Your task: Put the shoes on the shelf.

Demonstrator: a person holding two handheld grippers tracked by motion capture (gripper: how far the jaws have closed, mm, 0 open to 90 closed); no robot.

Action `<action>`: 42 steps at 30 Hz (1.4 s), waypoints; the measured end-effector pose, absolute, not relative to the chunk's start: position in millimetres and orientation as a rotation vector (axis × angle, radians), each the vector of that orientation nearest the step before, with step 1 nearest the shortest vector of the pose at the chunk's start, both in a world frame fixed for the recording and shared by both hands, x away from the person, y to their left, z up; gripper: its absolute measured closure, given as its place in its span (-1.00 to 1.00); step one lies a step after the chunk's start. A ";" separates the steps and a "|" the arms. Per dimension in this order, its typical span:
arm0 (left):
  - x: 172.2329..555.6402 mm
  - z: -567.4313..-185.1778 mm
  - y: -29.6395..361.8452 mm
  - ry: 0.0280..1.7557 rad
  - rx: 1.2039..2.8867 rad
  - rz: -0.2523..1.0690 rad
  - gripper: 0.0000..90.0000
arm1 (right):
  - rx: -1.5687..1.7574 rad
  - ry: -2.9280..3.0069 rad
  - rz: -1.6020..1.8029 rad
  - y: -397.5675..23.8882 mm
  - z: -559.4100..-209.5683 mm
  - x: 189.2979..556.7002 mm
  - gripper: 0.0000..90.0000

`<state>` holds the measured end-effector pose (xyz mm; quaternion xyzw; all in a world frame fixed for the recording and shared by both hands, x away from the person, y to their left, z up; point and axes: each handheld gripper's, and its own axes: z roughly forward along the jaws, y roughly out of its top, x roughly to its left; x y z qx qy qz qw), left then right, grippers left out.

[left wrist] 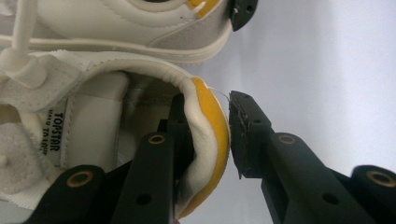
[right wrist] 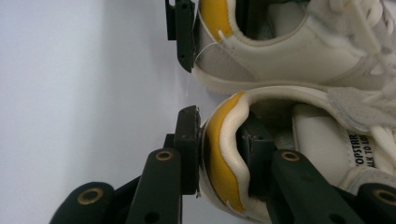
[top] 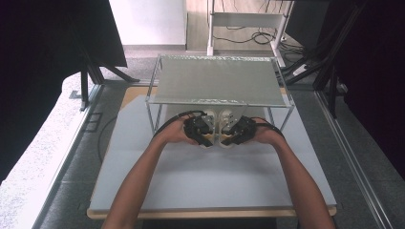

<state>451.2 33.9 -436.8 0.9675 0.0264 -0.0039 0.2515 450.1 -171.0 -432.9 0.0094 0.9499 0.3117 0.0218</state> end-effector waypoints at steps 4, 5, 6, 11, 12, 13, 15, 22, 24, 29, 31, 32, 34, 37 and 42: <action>453.4 -438.6 34.5 0.098 2.632 -0.011 0.55 | 0.033 2.950 0.921 -168.5 -441.0 453.5 0.59; 453.8 -438.8 34.5 0.100 2.637 -0.013 0.55 | 0.048 2.952 0.928 -168.5 -441.6 453.6 0.59; 453.9 -440.3 34.5 0.108 2.628 -0.009 0.55 | 0.045 2.950 0.933 -168.6 -441.4 454.1 0.59; 454.0 -438.5 34.5 0.182 2.583 0.050 0.41 | 0.092 2.927 0.933 -168.0 -439.7 453.8 0.43; 456.8 -436.9 34.7 0.156 2.569 0.111 0.27 | 0.119 2.904 0.930 -167.7 -438.7 453.6 0.35; 455.7 -436.6 34.8 0.185 2.542 0.145 0.09 | 0.142 2.884 0.940 -167.8 -437.0 453.8 0.30; 454.2 -434.8 35.2 0.216 2.519 0.212 -0.17 | 0.179 2.849 0.950 -167.5 -434.6 452.4 0.10; 449.4 -428.7 38.6 0.294 2.456 0.250 -0.42 | 0.255 2.708 1.007 -167.7 -423.5 441.2 -0.12; 442.7 -425.4 42.3 0.365 2.411 0.242 -0.43 | 0.257 2.680 1.029 -168.2 -421.0 436.9 -0.14; 433.4 -422.7 50.2 0.399 2.344 0.293 -0.45 | 0.258 2.608 1.054 -172.7 -413.2 424.5 -0.15; 429.1 -422.6 52.7 0.411 2.333 0.280 -0.45 | 0.251 2.600 1.070 -174.8 -410.2 418.4 -0.12; 427.1 -422.5 54.0 0.415 2.329 0.275 -0.44 | 0.245 2.597 1.069 -176.0 -408.7 415.3 -0.10; 425.0 -422.3 55.3 0.421 2.329 0.266 -0.43 | 0.244 2.595 1.078 -177.2 -407.2 412.1 -0.08; 413.5 -421.1 60.0 0.455 2.325 0.263 -0.39 | 0.232 2.581 1.110 -183.2 -401.2 398.9 0.04; 396.1 -417.7 70.1 0.507 2.296 0.286 -0.14 | 0.271 2.541 1.123 -192.6 -399.5 383.6 0.19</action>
